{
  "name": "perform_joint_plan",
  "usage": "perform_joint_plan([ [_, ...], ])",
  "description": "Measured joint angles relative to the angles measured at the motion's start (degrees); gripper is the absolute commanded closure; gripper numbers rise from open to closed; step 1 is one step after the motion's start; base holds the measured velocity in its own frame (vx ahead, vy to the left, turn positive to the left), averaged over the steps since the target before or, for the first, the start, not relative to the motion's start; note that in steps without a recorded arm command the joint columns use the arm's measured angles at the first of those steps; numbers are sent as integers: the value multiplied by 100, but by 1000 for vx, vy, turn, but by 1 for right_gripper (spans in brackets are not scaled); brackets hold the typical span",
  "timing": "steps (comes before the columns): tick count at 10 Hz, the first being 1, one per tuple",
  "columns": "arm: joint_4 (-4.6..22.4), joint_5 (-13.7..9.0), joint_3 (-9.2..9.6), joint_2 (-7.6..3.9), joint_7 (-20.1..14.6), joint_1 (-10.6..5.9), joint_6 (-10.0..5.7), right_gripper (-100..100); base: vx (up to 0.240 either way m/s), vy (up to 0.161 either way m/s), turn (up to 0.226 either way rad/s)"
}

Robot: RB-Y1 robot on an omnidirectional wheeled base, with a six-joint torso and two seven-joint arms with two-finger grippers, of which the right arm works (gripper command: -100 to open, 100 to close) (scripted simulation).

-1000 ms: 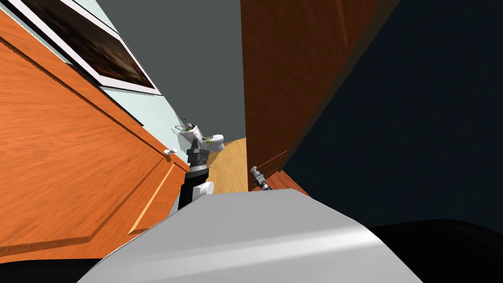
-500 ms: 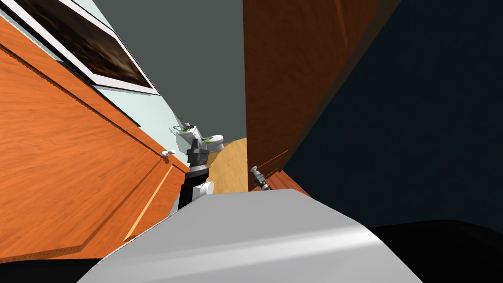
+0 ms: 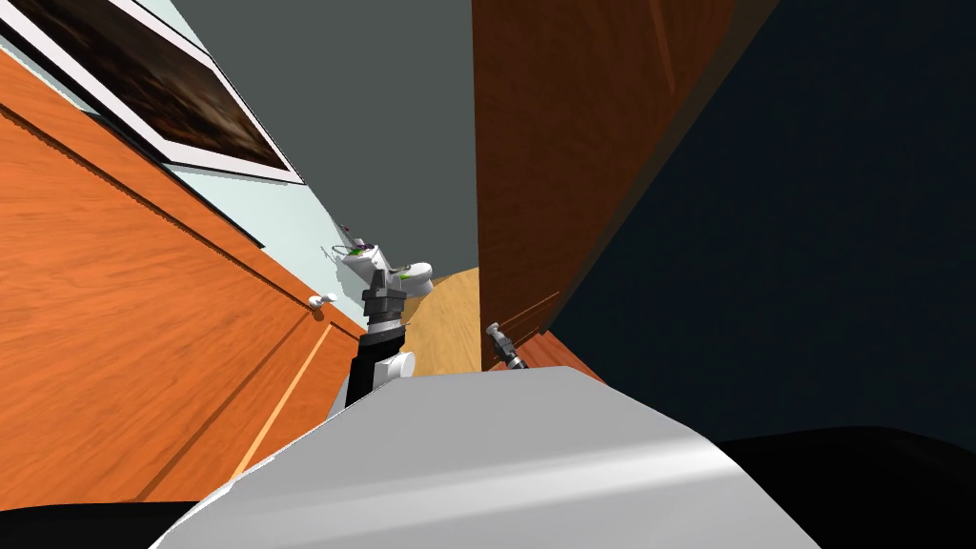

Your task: Push the door open

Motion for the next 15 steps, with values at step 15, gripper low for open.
perform_joint_plan([
  [15, 203, -772, 294, -176, -2135, -323, 48, 100, 37, 32, -36],
])
